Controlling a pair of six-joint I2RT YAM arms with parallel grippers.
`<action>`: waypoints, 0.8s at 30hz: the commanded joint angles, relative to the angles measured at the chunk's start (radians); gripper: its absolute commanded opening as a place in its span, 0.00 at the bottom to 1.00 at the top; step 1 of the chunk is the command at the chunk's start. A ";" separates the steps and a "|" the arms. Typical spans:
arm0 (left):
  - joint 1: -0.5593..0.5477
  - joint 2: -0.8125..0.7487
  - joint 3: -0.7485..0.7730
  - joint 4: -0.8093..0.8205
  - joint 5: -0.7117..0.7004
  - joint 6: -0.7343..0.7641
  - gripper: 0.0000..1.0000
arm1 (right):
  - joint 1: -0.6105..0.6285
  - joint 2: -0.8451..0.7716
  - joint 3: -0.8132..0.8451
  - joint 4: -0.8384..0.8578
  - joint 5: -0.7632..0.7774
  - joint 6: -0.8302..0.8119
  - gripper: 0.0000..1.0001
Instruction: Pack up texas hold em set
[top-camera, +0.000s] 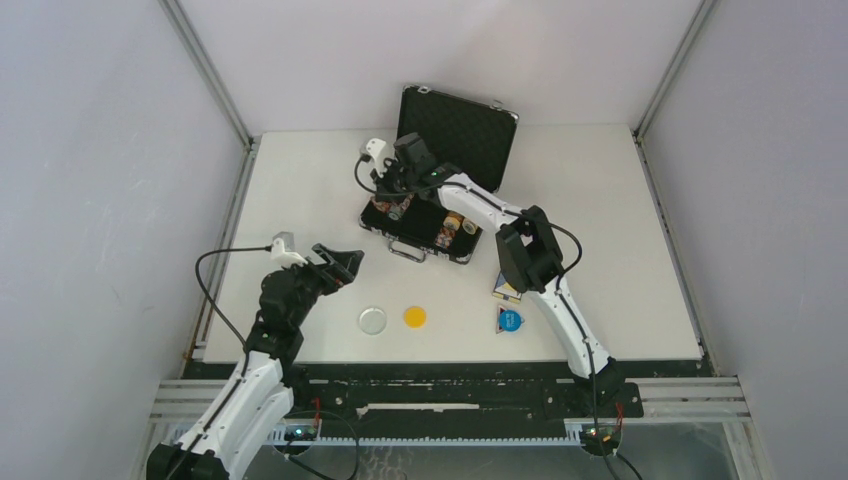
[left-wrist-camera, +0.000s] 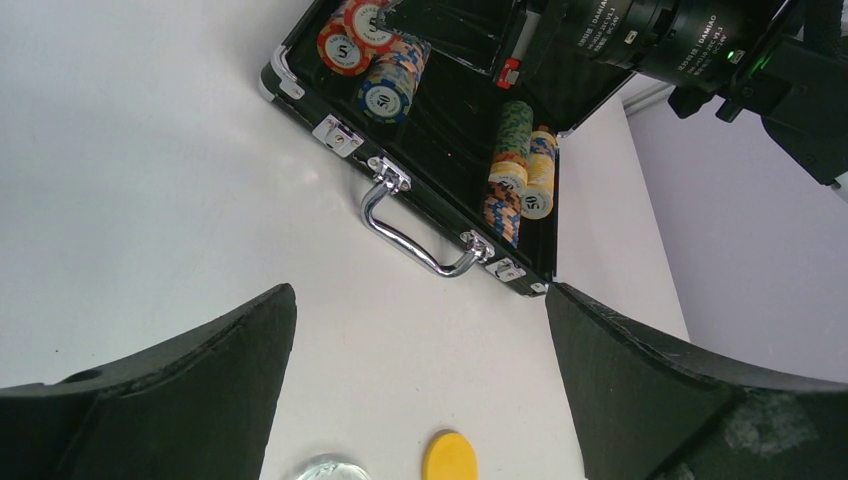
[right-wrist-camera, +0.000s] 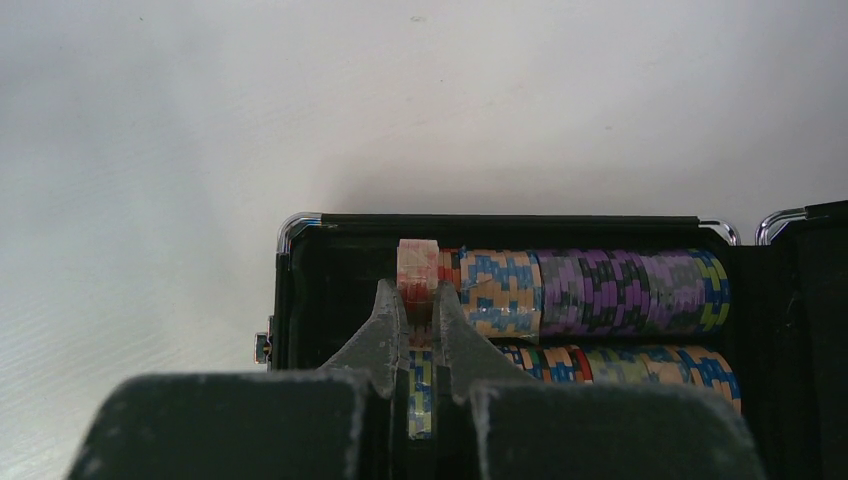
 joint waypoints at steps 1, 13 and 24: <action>0.008 -0.003 -0.017 0.042 0.016 -0.004 0.99 | 0.015 -0.003 0.028 -0.059 0.021 -0.043 0.00; 0.007 -0.004 -0.024 0.050 0.019 -0.007 0.99 | 0.022 -0.080 -0.070 0.080 0.055 -0.049 0.00; 0.008 0.028 -0.022 0.075 0.037 -0.013 0.99 | 0.039 -0.121 -0.095 0.102 0.051 -0.064 0.00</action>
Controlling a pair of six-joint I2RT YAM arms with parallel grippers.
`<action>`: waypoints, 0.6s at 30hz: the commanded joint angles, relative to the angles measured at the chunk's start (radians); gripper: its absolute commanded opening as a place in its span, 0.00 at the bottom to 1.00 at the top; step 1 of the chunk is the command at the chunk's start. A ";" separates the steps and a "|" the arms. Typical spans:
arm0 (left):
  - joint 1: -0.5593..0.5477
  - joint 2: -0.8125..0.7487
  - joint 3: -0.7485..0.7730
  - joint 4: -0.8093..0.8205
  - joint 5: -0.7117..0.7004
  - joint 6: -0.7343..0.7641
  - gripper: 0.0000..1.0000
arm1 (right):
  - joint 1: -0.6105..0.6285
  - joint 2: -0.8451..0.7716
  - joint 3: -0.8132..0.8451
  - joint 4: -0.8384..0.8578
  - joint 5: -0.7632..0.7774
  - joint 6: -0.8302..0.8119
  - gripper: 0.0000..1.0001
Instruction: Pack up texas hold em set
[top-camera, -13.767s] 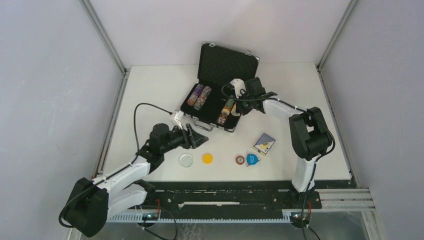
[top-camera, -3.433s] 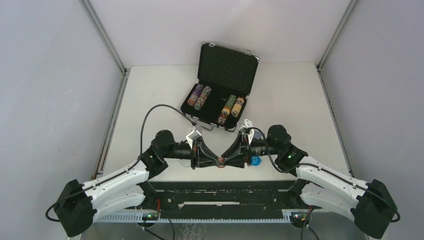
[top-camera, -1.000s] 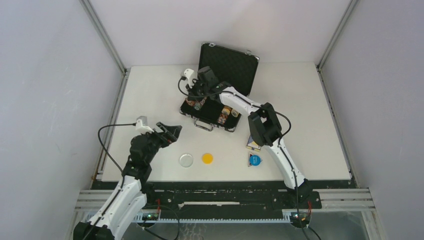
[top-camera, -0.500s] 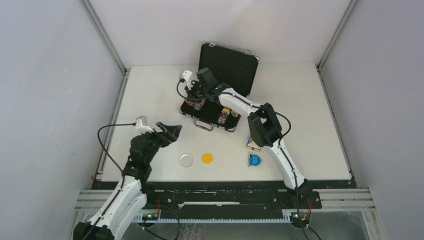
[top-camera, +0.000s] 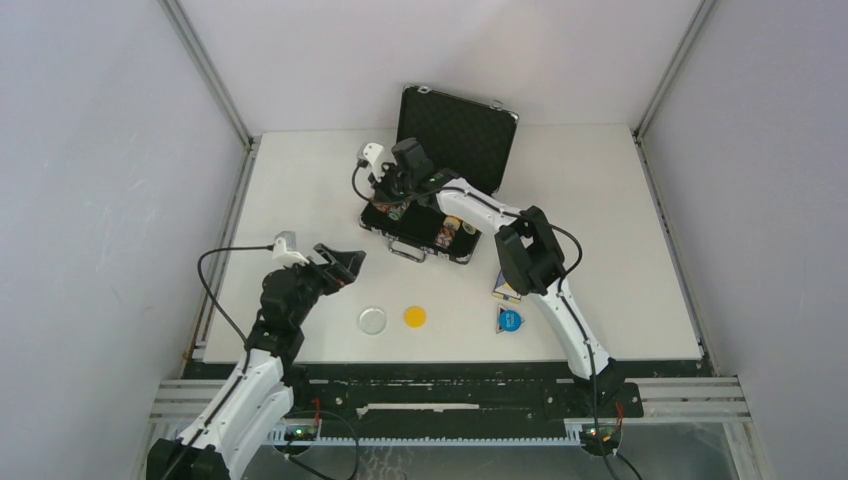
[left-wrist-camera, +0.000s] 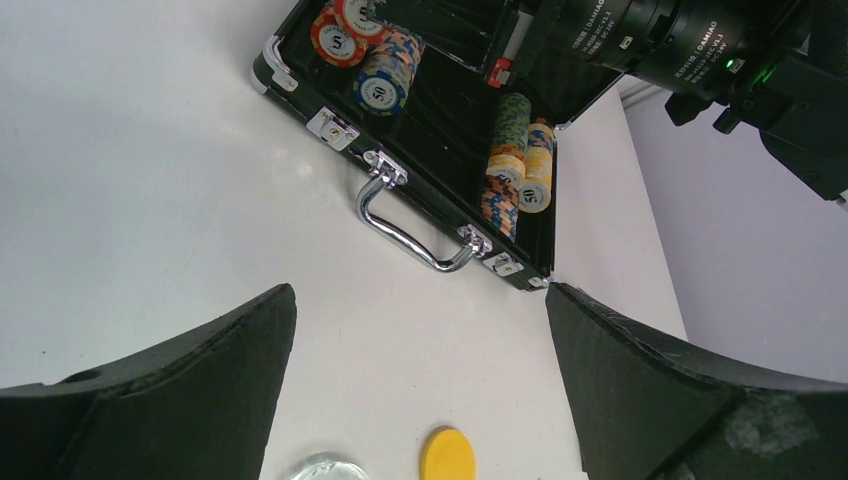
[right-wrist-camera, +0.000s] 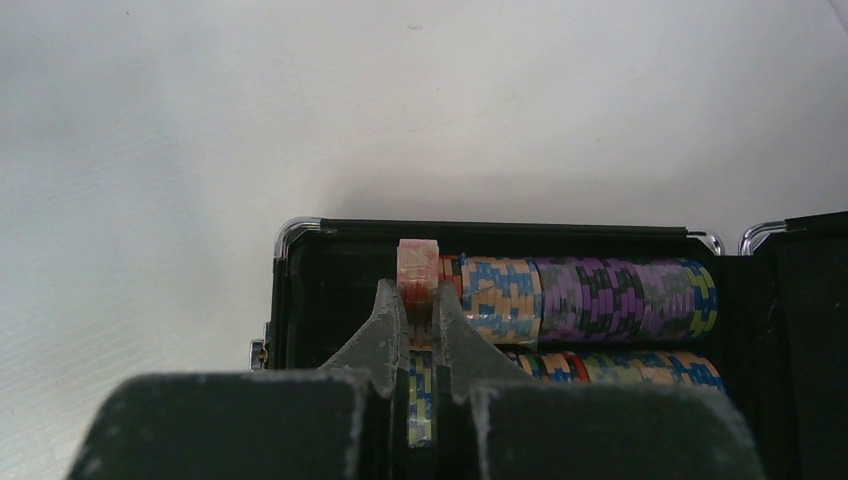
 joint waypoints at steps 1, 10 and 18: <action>0.007 0.004 -0.021 0.054 0.019 -0.011 0.99 | 0.022 -0.093 -0.026 0.031 0.009 -0.024 0.00; 0.007 0.009 -0.019 0.060 0.025 -0.011 0.99 | 0.021 -0.114 -0.076 0.087 0.017 -0.015 0.00; 0.007 0.031 -0.022 0.076 0.041 -0.016 0.99 | 0.014 -0.097 -0.053 0.078 0.023 -0.012 0.00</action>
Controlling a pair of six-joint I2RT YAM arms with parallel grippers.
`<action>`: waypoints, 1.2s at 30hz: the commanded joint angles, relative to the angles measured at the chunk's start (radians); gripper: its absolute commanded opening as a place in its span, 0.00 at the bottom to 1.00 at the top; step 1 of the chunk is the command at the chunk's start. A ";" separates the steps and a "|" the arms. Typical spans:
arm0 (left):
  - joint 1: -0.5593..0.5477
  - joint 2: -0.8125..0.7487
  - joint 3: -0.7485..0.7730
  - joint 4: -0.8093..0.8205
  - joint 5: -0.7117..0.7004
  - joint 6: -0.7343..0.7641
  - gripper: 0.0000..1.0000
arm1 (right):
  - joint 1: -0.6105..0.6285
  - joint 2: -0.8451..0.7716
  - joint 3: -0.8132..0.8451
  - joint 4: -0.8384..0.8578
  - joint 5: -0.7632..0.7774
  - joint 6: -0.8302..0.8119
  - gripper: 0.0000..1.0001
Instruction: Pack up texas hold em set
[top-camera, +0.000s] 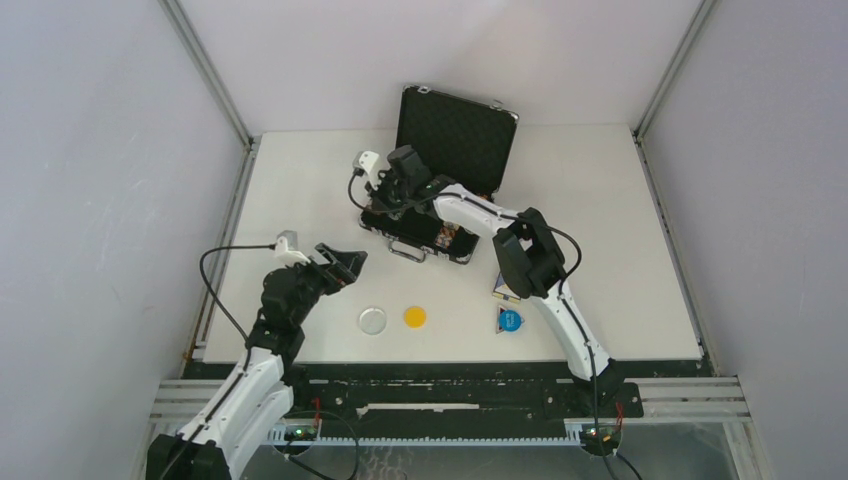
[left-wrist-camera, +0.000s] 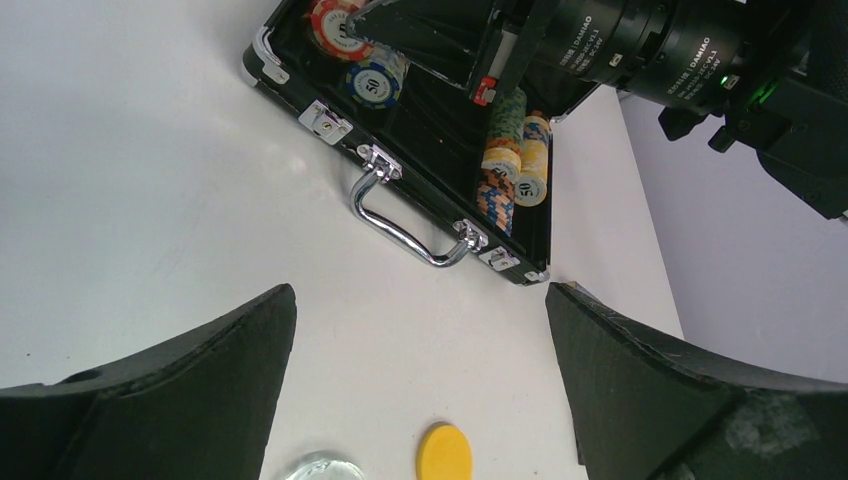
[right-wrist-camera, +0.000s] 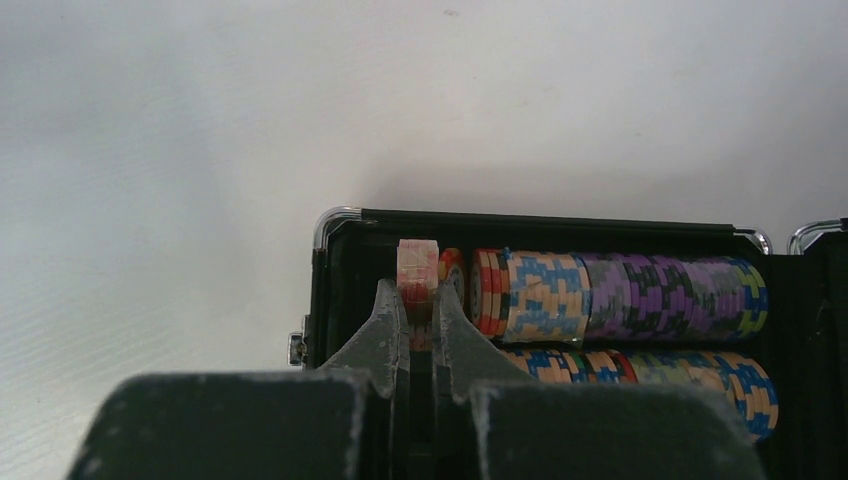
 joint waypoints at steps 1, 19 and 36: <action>0.007 0.016 -0.022 0.064 0.029 -0.011 0.99 | -0.007 -0.056 0.030 0.045 0.015 -0.006 0.00; 0.007 0.068 -0.025 0.110 0.057 -0.021 0.99 | 0.000 -0.100 0.008 0.059 0.018 -0.011 0.00; 0.007 0.051 -0.032 0.107 0.062 -0.025 0.99 | 0.005 -0.024 0.077 -0.009 -0.004 0.009 0.00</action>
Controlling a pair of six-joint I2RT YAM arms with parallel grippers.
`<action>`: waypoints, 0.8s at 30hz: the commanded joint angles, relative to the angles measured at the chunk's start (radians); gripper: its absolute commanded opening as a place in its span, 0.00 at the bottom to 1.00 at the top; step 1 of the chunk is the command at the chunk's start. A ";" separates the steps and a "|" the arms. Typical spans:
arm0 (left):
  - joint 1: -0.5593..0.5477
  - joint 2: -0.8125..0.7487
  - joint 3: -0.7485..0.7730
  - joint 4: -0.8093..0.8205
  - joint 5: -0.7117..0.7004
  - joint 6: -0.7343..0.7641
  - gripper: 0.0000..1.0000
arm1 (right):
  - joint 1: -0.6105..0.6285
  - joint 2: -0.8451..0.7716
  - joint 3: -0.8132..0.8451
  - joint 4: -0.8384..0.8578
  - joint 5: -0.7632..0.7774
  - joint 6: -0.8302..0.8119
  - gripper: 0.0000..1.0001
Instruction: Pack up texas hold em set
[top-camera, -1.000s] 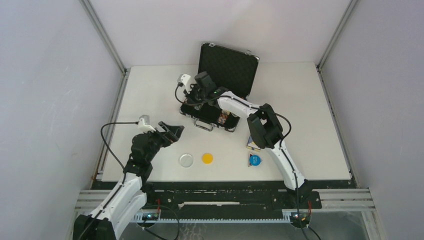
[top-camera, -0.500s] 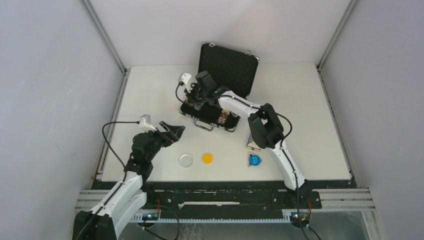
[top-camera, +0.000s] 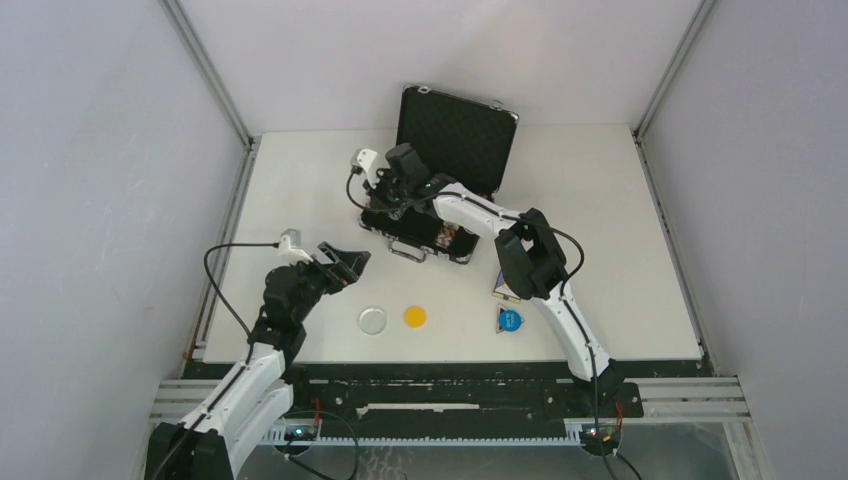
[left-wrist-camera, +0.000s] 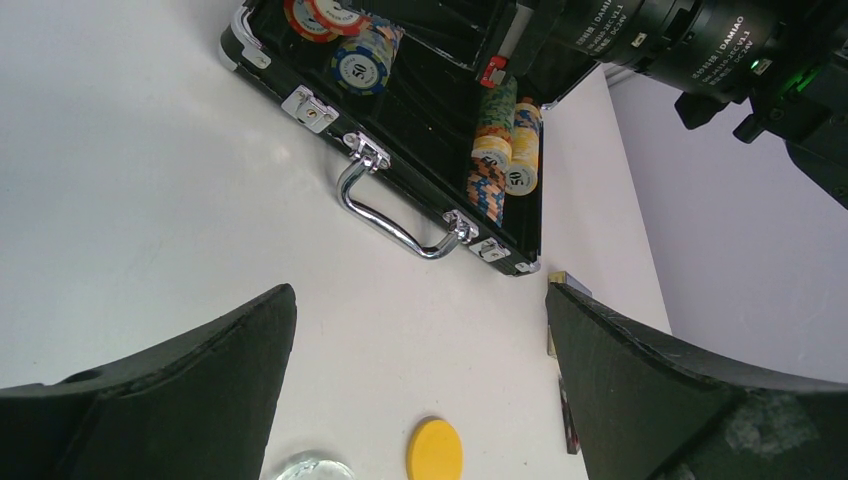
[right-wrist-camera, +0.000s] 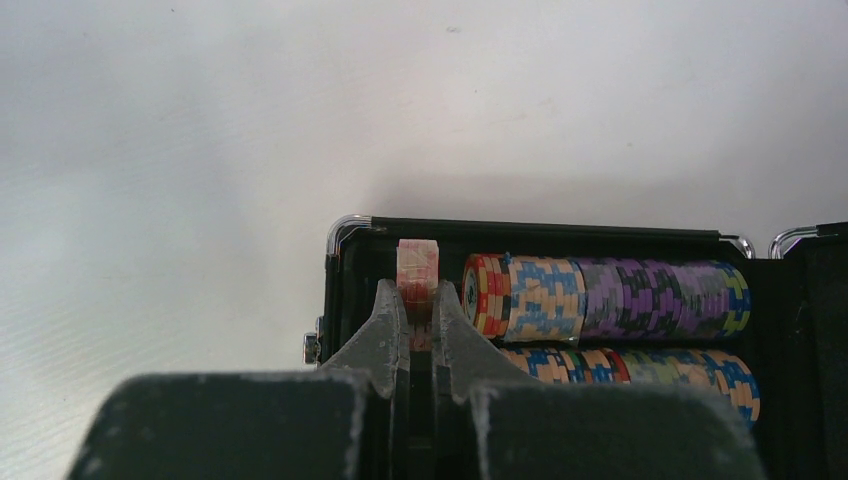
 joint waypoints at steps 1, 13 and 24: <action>0.006 -0.013 -0.032 0.055 0.018 -0.007 0.99 | -0.004 0.006 0.095 -0.022 -0.014 0.006 0.00; 0.007 0.001 -0.030 0.057 0.010 -0.002 0.99 | -0.018 0.055 0.148 -0.067 -0.023 0.010 0.03; 0.006 0.009 -0.027 0.063 0.011 -0.002 0.99 | -0.023 0.078 0.151 -0.075 -0.018 0.009 0.45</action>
